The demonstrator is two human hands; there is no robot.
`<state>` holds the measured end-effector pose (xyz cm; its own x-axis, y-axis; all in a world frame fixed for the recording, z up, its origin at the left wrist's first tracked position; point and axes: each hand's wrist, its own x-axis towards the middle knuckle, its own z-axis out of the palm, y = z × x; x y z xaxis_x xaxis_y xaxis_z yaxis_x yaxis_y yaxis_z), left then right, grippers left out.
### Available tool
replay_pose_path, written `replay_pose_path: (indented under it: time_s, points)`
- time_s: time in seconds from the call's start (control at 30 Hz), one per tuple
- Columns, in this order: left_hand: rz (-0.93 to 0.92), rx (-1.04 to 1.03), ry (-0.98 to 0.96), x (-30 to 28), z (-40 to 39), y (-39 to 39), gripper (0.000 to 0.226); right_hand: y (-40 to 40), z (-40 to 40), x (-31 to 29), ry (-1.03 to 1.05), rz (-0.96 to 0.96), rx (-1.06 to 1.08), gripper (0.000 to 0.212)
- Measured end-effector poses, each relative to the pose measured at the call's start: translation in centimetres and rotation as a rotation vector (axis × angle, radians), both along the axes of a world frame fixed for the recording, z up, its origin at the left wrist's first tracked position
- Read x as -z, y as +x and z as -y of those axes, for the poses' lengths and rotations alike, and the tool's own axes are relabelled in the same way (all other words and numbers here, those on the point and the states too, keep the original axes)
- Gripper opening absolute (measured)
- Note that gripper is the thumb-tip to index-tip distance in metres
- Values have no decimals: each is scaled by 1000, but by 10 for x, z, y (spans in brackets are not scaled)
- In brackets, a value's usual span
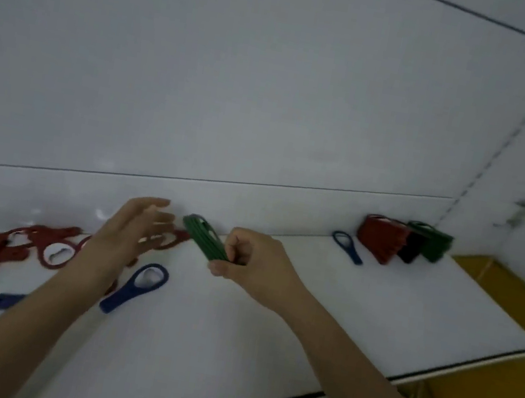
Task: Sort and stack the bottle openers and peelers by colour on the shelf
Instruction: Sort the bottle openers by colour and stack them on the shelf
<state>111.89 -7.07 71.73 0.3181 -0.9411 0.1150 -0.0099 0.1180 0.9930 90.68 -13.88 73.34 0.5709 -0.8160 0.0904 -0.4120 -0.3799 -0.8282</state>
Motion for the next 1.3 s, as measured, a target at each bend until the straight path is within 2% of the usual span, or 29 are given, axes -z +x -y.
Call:
replay_pose_path:
  time_s: [0.07,0.17,0.3,0.4,0.53,0.7,0.83,0.97,1.07,1.3]
  points:
    - [209,71,24,6,11,-35,15,-51,14,-2,-33,-50,176,35]
    - [607,211,6,23,30,-87,17,-129,27,-6,-108,-132,423,36]
    - [836,338,-81,37,56,-151,22,-218,33,-18,-217,-195,697,37]
    - [985,347,-84,47,78,-185,32,-266,43,-35,-279,-251,820,37]
    - [1084,216,-25,56,102,-218,57,-302,74,-60,-331,-380,881,35]
    - [1181,91,100,56,121,-247,48,-330,105,-58,-315,-581,877,31]
    - [1229,43,156,60,138,-263,46,-356,115,-41,-301,-636,870,28]
    - [1252,29,139,67,142,-261,45,-359,139,-56,-362,-655,889,24]
    - [1238,7,105,67,141,-260,45,-344,168,-74,-383,-722,817,27]
    - [1265,-14,70,69,142,-260,57,-306,221,-76,-307,-1034,601,19]
